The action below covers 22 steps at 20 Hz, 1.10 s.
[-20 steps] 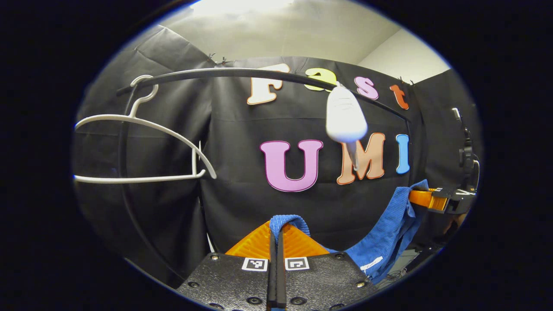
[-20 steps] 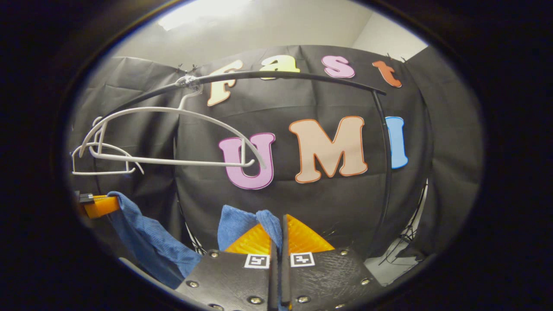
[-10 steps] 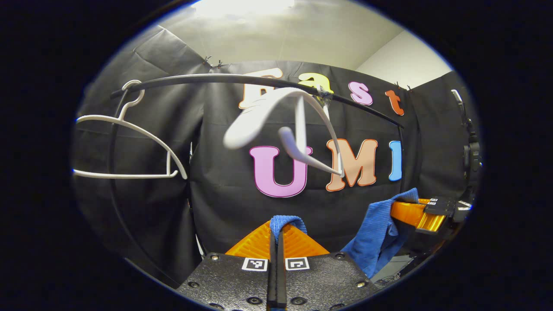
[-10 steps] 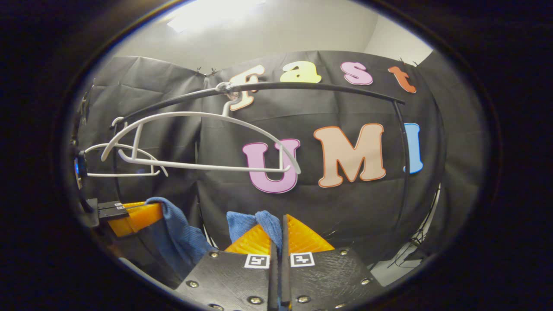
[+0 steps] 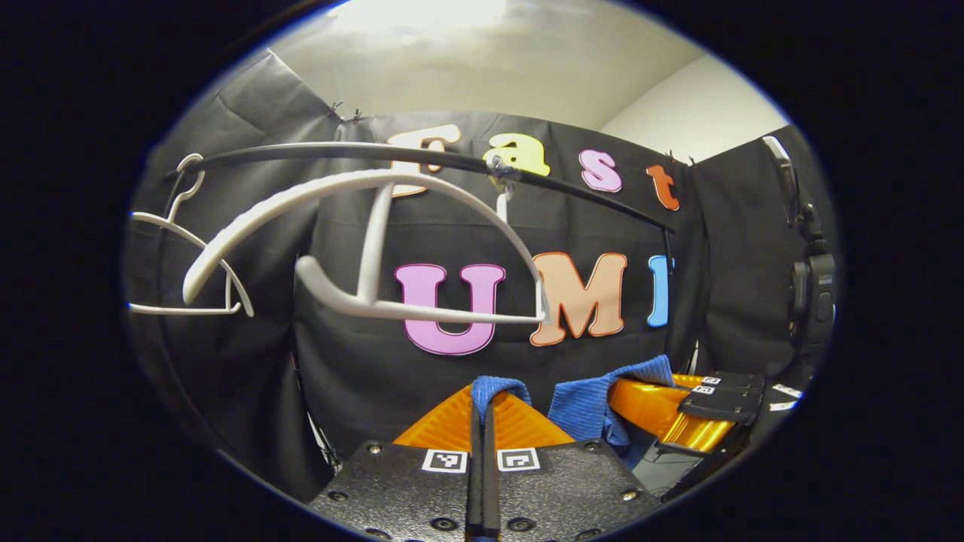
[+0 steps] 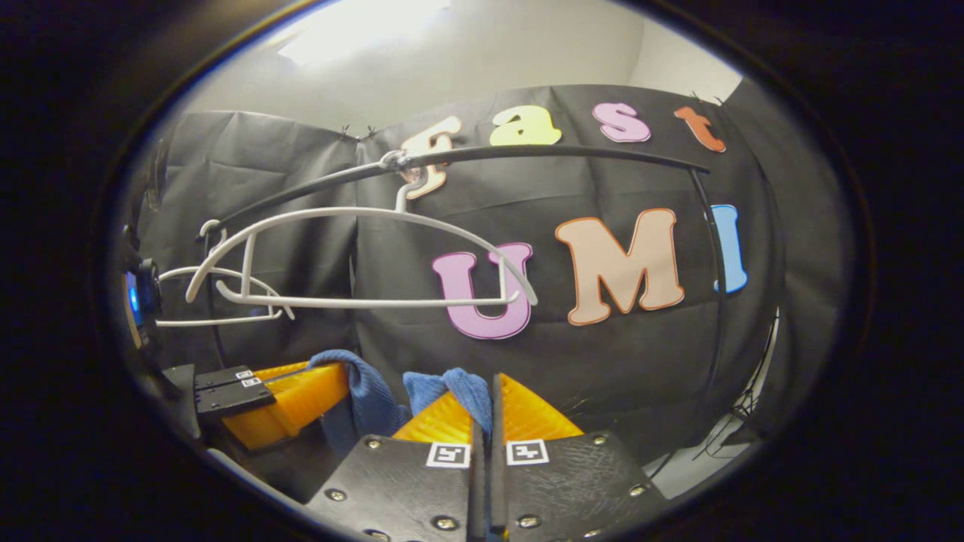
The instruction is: Grasp the clothes on the hanger with both hands and then place them into the laundry hamper below.
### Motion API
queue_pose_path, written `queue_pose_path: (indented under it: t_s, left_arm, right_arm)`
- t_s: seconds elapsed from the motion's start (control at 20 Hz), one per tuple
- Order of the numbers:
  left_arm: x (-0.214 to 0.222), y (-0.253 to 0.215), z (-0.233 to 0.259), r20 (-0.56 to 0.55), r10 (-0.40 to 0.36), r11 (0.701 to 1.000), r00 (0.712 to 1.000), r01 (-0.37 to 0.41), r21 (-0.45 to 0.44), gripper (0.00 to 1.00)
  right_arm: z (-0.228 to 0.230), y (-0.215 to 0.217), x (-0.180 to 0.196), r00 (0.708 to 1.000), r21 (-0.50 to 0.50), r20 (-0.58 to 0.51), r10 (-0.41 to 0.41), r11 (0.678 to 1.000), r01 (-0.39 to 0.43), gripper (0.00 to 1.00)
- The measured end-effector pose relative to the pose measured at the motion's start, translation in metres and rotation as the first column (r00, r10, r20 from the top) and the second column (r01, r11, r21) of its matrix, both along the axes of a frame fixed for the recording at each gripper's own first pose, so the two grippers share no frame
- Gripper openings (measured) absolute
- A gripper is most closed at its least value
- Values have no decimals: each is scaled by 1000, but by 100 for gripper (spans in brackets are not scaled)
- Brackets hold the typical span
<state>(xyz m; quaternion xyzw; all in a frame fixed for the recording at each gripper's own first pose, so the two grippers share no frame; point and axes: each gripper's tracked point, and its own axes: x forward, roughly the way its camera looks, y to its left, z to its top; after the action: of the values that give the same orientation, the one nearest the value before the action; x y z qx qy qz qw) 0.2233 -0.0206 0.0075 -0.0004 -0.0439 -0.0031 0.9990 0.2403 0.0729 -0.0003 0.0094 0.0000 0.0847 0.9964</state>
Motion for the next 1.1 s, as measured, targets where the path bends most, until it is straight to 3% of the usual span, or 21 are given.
queue_pose_path:
  t_s: [0.35,0.65,0.9,1.1]
  left_arm:
    - [24,-31,3,3,-49,999,999,49,-15,1]
    - [45,-36,17,59,-45,999,997,46,-10,1]
    - [60,-22,-33,11,-21,1000,1000,22,-11,0]
    - [64,-17,-92,-48,-4,999,999,5,32,1]
  right_arm:
    - [4,-31,10,1000,42,-18,-22,999,23,4]
    - [14,-41,28,1000,69,5,-23,997,23,3]
    - [-41,-38,47,999,68,-41,-12,998,15,3]
    - [-103,-42,57,992,142,-123,-1,990,18,3]
